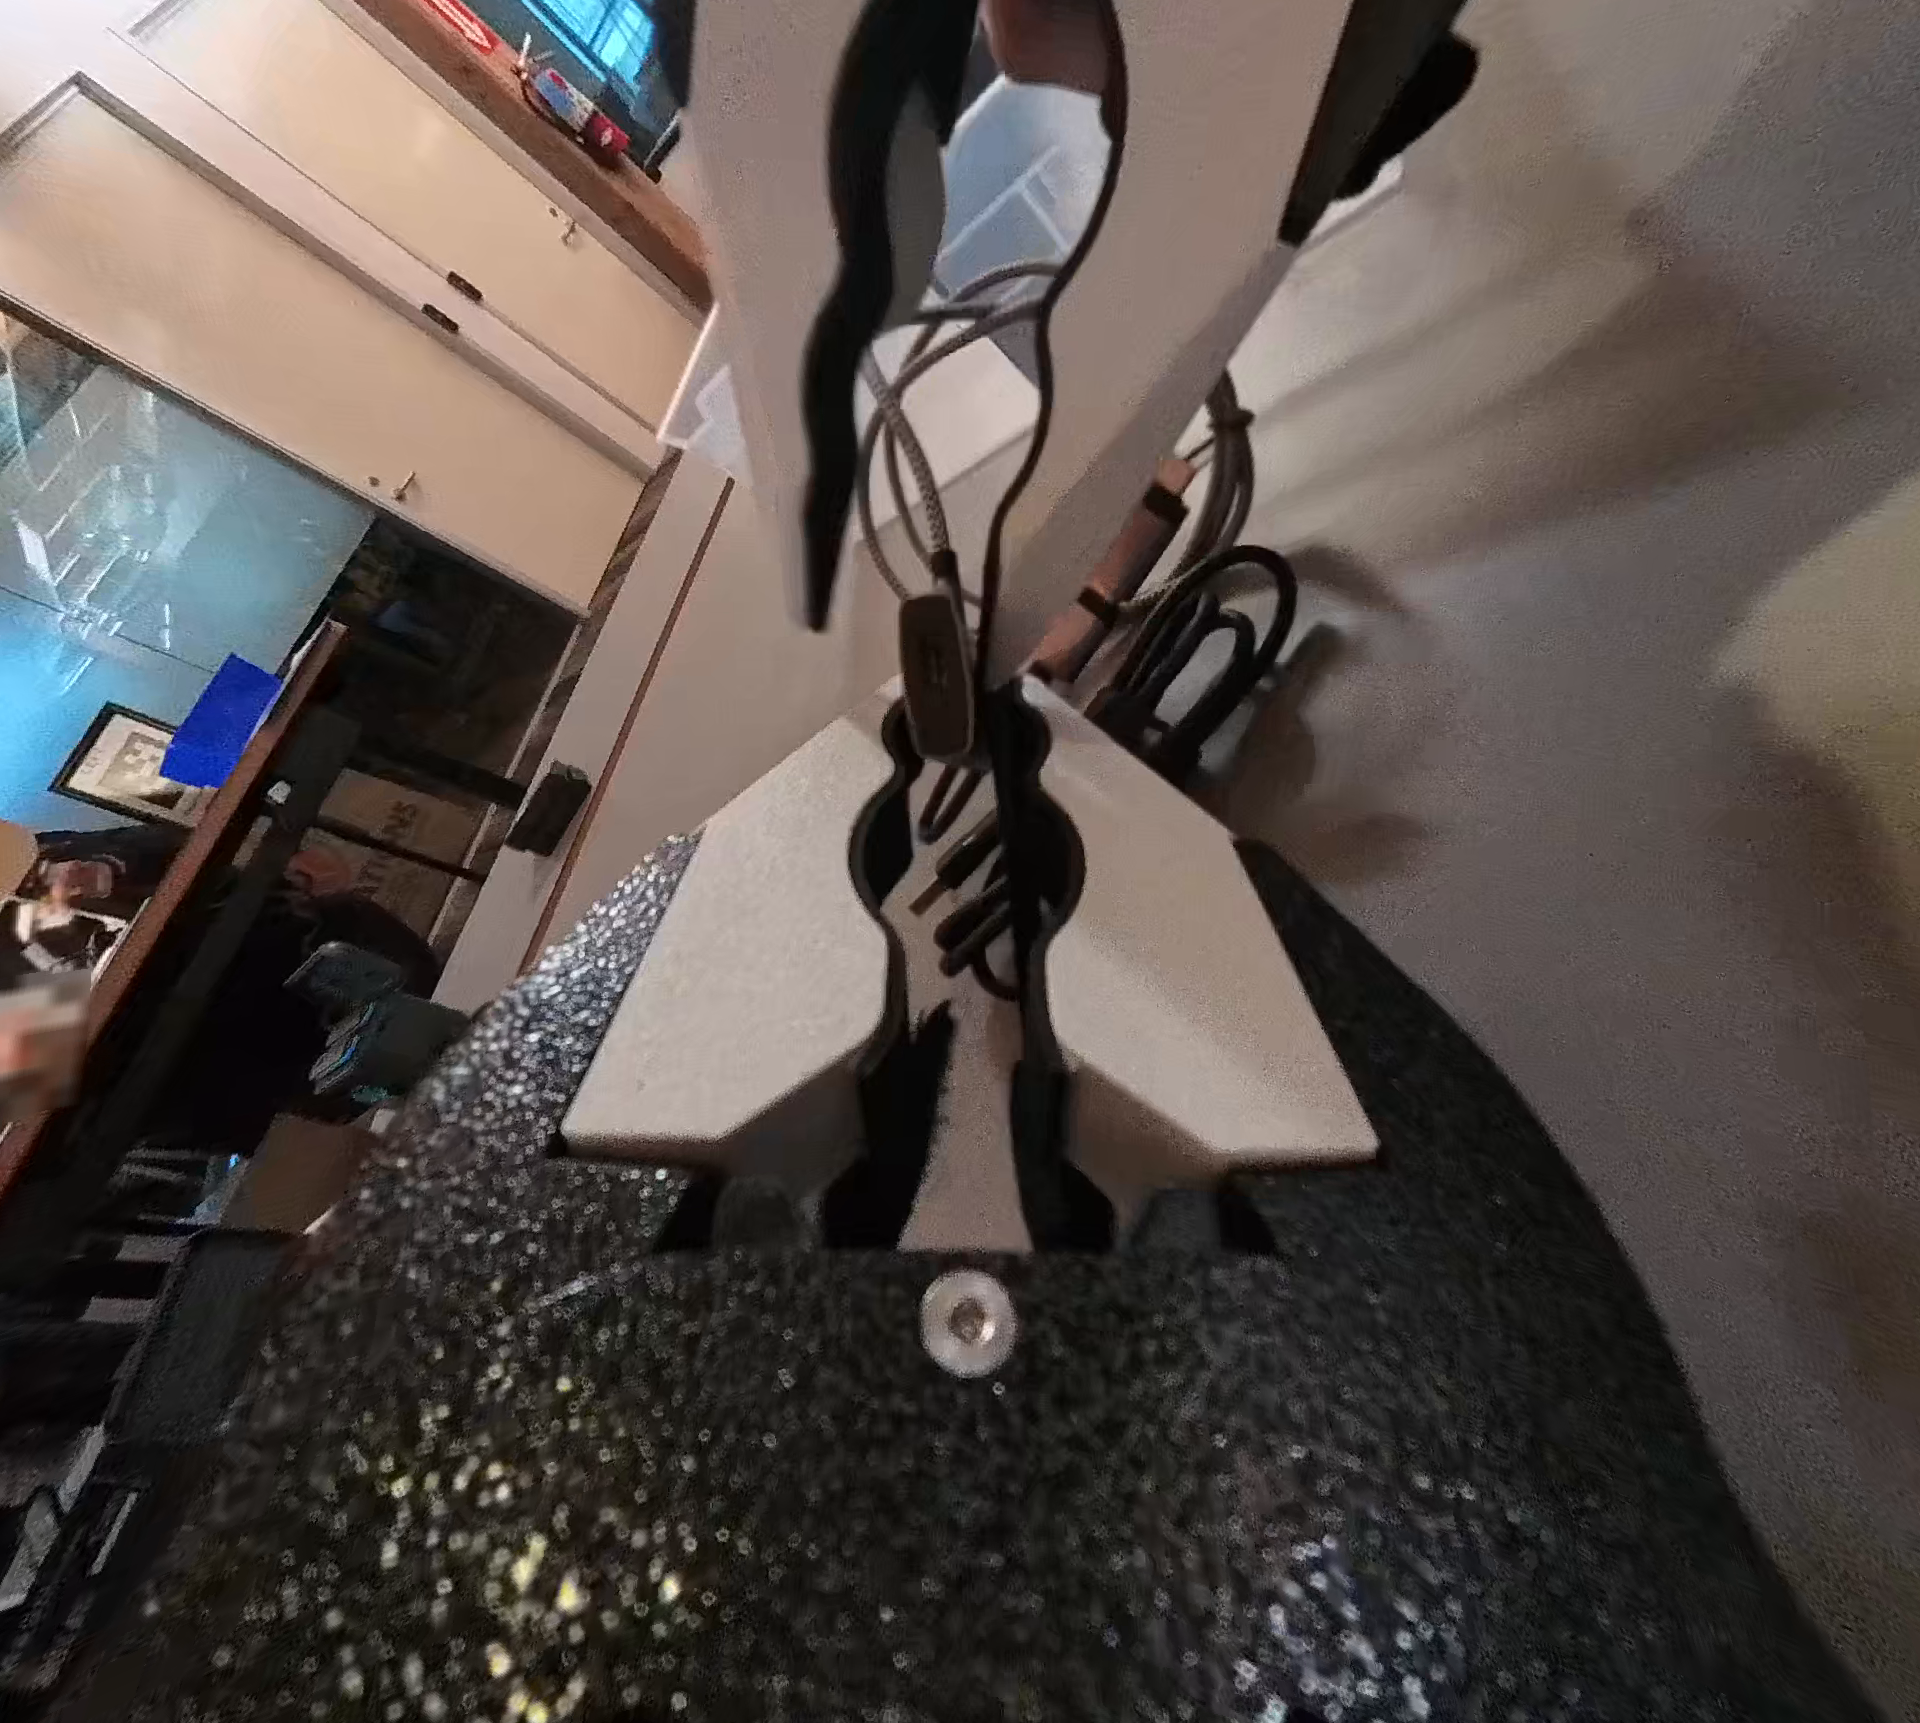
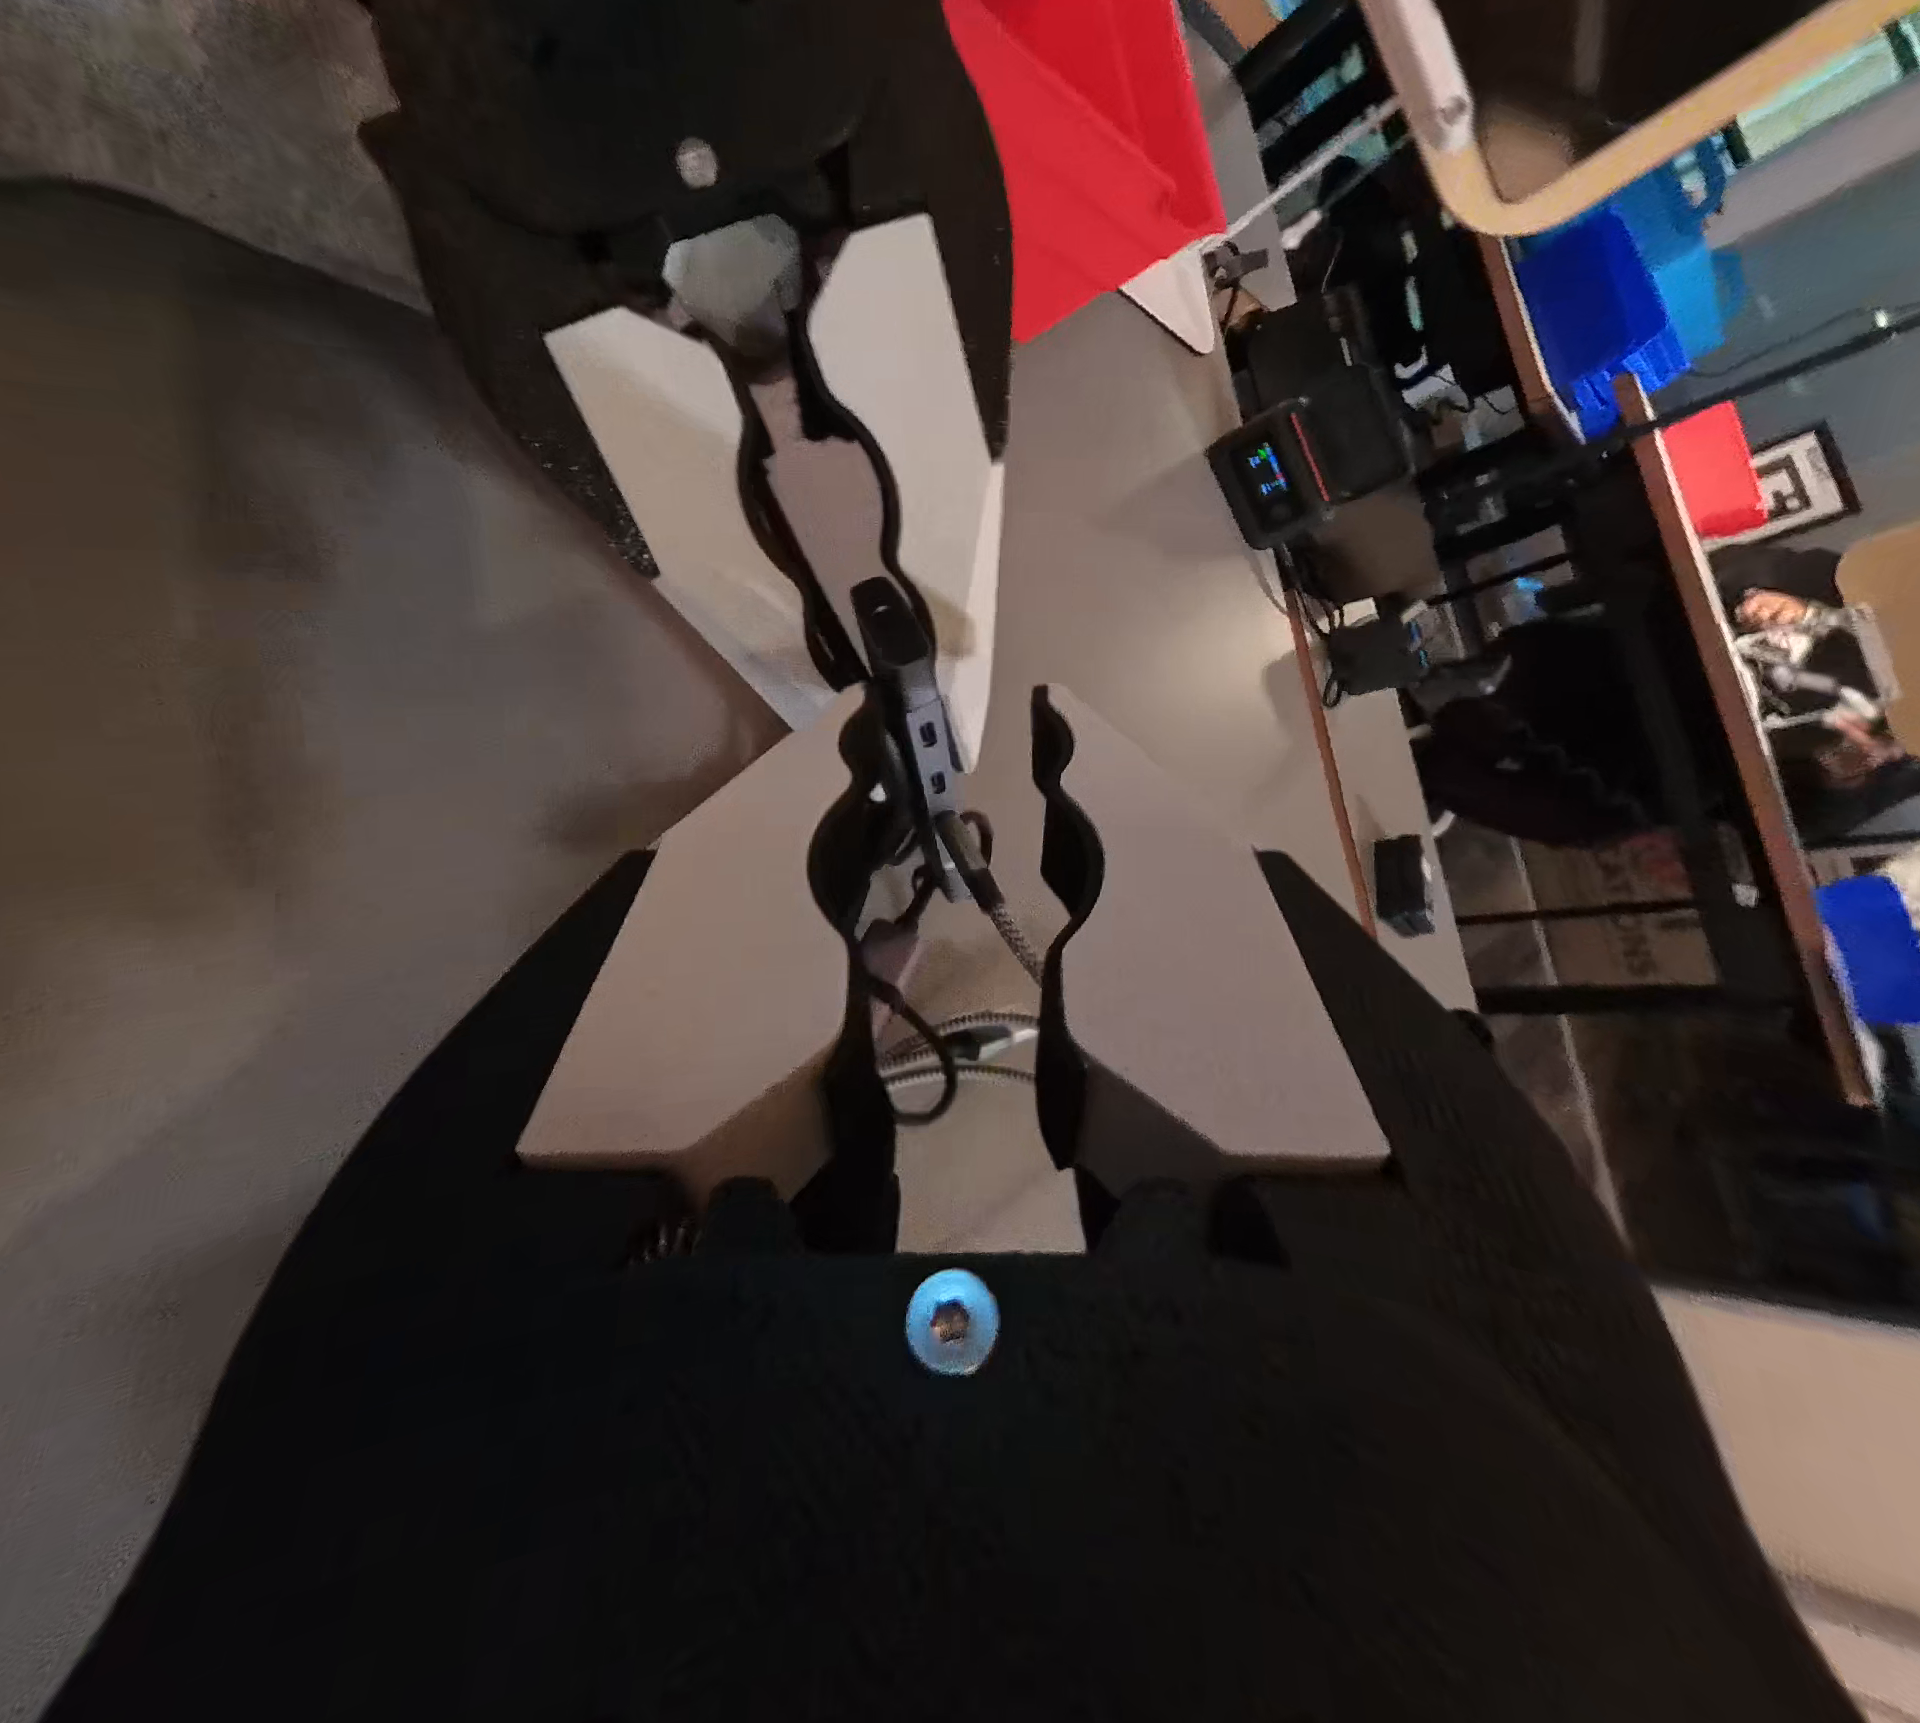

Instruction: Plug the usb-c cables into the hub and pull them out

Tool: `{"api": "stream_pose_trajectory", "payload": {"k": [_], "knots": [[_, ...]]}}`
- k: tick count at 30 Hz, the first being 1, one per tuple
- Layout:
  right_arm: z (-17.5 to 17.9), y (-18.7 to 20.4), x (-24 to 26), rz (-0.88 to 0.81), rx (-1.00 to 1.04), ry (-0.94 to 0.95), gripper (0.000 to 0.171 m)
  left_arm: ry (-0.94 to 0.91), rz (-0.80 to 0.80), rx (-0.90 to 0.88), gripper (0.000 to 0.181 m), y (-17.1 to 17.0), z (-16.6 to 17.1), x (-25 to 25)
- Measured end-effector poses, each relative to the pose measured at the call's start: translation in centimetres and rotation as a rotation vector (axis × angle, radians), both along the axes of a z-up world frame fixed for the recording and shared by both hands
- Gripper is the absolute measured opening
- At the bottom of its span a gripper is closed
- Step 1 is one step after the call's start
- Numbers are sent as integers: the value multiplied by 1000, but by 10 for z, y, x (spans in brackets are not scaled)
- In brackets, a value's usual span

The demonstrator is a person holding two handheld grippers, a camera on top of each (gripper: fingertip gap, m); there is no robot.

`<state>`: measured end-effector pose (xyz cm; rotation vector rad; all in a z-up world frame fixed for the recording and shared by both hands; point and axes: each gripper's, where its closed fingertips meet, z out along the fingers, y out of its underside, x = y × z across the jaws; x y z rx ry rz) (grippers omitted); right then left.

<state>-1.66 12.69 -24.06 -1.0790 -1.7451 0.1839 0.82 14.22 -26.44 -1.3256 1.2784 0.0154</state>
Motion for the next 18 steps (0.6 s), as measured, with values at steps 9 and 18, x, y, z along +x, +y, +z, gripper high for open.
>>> {"api": "stream_pose_trajectory", "payload": {"k": [9,18], "knots": [[-14,23,4,-61,74,26,7,-78,192,-245,38,-23,-11,-34],[-15,50,-62,23,410,-21,7,-235,358,-323,32,-78,-14,-62]]}}
